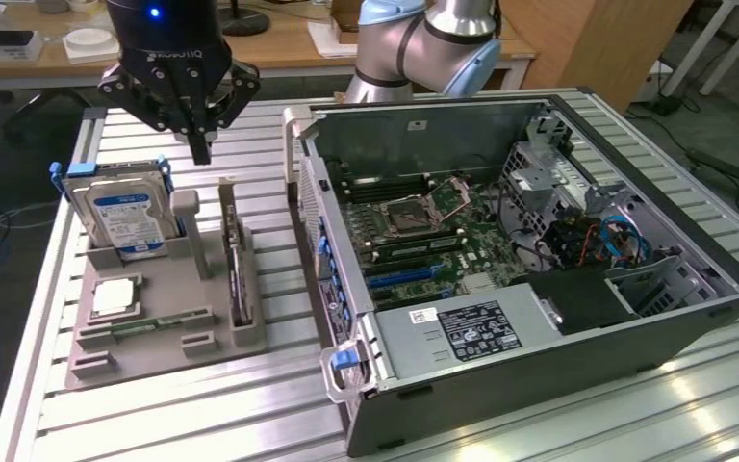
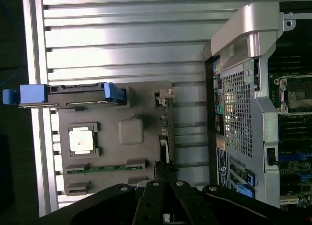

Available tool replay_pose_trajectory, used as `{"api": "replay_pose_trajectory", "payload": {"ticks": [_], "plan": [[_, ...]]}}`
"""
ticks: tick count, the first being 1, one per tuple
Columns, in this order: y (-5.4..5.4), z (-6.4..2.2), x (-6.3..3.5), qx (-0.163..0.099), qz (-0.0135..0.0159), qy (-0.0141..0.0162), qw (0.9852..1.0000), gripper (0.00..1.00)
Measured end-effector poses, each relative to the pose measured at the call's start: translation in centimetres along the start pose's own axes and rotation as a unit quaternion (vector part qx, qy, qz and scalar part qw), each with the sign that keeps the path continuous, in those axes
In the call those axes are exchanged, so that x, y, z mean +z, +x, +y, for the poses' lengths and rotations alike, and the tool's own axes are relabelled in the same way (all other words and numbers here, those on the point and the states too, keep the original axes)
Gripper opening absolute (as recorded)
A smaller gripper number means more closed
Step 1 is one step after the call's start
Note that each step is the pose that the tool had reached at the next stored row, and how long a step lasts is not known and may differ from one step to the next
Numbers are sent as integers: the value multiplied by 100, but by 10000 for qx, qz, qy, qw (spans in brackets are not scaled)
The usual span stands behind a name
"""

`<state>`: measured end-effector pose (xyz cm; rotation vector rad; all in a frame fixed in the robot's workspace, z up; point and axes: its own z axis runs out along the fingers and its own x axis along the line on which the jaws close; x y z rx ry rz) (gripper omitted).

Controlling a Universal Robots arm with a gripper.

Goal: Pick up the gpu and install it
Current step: 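Pick up the gpu and move the gpu toward the slot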

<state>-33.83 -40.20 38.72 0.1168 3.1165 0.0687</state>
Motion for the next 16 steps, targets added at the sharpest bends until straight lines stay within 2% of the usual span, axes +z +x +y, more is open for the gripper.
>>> {"api": "replay_pose_trajectory", "payload": {"ticks": [1,3,4,7,9,11,16], "plan": [[0,0,0,0,0,0,10000,11],[0,0,0,0,0,0,10000,23],[0,0,0,0,0,0,10000,23],[0,0,0,0,0,0,10000,41],[0,0,0,0,1,1,10000,41],[1,-2,7,-43,3,0,10000,53],[1,-9,52,-283,27,1,9996,53]]}}
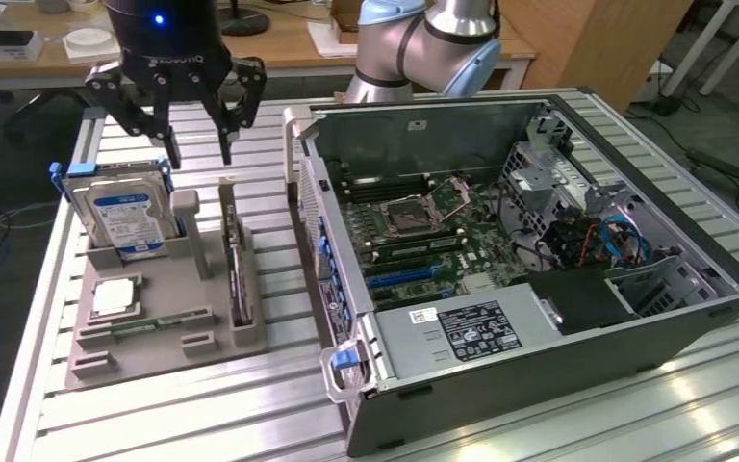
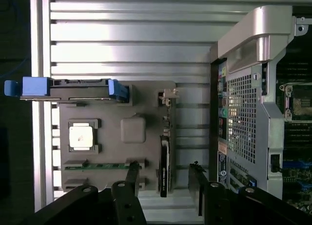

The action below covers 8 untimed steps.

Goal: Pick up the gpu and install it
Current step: 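Pick up the gpu and move the gpu toward the slot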

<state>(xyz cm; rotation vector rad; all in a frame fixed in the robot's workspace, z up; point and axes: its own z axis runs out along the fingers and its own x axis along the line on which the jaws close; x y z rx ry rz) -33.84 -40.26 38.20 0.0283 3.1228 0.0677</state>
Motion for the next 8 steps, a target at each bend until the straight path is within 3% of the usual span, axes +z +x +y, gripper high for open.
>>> {"api": "replay_pose_trajectory", "payload": {"ticks": [8], "plan": [[-3,-62,127,-75,6,11,10000,53]]}}
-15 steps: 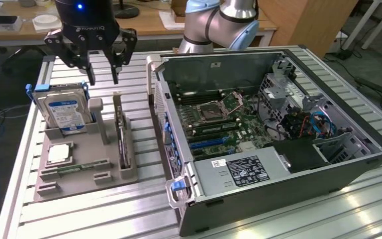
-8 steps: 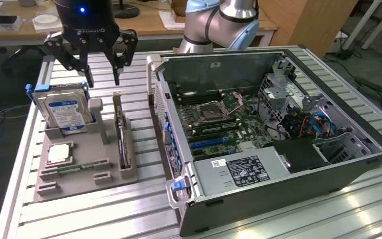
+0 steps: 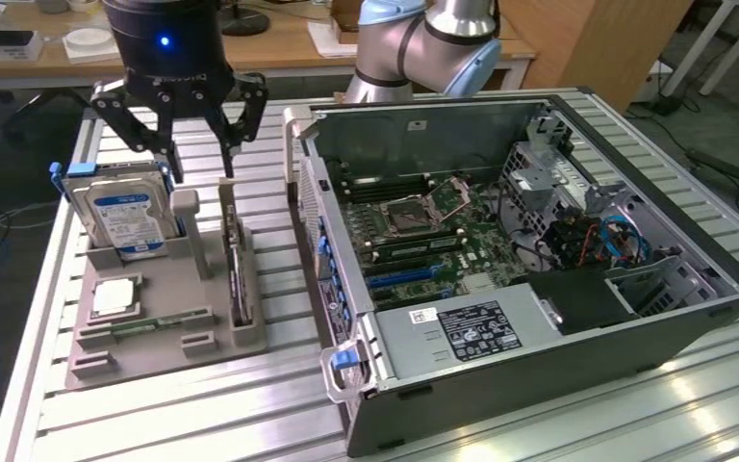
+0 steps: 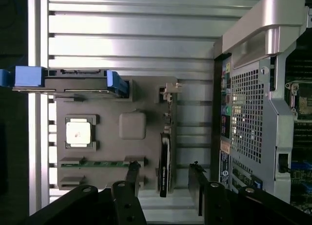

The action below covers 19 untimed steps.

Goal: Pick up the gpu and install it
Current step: 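Pick up the gpu and move the gpu toward the slot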

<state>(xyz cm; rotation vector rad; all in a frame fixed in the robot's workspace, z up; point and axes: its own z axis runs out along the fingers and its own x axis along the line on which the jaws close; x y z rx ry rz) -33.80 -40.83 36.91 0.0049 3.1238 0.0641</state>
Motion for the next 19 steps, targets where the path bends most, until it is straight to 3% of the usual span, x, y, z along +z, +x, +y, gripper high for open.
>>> {"api": "replay_pose_trajectory", "payload": {"ticks": [7,19], "plan": [[0,-13,109,-10,-8,0,10000,53],[4,-153,291,-136,-5,-2,9999,53]]}}
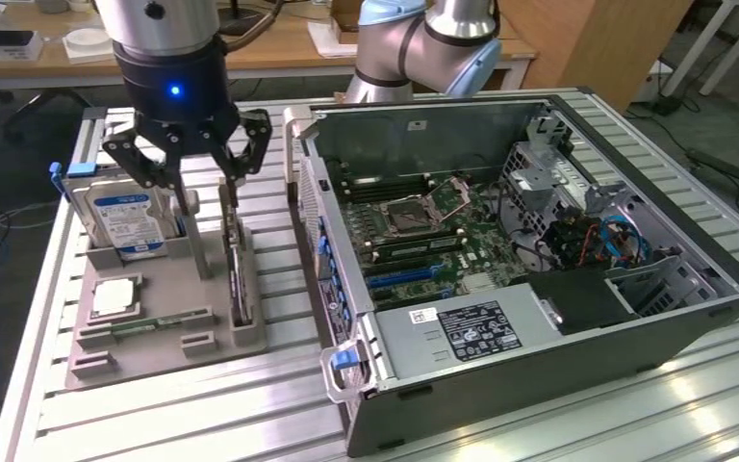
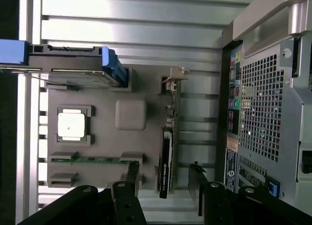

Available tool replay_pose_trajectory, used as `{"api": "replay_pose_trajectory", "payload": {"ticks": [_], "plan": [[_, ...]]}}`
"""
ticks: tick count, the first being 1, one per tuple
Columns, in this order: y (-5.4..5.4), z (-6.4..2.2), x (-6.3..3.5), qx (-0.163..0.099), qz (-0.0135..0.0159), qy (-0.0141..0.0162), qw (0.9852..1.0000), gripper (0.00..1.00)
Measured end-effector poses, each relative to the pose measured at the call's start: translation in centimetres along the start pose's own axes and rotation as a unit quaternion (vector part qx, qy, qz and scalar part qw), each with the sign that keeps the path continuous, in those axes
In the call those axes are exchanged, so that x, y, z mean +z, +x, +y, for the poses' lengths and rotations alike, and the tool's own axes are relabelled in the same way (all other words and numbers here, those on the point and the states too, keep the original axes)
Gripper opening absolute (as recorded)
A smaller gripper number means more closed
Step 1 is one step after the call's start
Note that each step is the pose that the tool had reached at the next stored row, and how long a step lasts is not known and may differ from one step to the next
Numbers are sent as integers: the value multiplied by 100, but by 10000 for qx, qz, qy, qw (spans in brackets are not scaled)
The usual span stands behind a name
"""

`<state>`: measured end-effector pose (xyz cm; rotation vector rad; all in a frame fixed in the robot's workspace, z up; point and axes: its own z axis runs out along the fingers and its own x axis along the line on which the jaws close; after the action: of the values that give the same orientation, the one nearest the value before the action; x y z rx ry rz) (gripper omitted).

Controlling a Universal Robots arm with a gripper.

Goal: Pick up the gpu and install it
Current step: 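Pick up the gpu and move the gpu toward the slot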

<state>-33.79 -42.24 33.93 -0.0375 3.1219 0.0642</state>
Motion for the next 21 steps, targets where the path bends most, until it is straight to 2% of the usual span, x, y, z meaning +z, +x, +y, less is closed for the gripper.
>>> {"api": "replay_pose_trajectory", "payload": {"ticks": [15,21], "plan": [[-1,-40,229,-67,-7,-1,10000,53],[-47,-50,316,-84,-8,0,10000,53]]}}
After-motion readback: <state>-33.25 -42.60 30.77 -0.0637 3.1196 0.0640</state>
